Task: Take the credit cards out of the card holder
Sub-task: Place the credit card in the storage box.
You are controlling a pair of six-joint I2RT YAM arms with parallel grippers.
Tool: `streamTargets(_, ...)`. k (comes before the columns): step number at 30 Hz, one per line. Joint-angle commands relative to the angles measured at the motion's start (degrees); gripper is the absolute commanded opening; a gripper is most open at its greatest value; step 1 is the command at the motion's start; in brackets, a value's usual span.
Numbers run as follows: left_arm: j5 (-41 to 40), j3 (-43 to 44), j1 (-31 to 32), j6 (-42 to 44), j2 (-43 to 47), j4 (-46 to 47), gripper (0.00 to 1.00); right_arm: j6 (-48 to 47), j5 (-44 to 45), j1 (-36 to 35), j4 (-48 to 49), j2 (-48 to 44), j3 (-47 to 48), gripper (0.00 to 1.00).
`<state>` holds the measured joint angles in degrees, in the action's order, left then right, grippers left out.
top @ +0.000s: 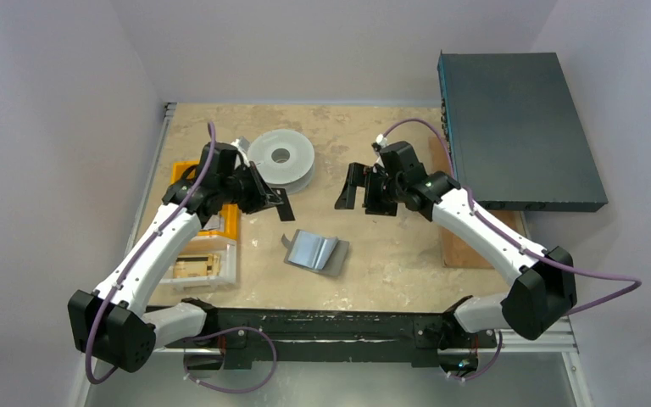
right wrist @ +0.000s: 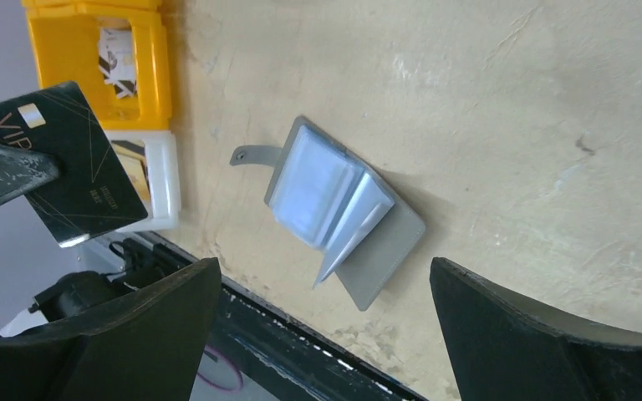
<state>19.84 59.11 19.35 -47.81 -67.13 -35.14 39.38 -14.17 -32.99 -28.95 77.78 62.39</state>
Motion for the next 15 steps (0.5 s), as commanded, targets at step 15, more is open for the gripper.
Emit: streamTargets(15,-15.7,15.0,-9.4,2.2,-1.3,-23.8,0.00,-7.9,10.9,5.8,-23.3,20.4,36.9,0.99)
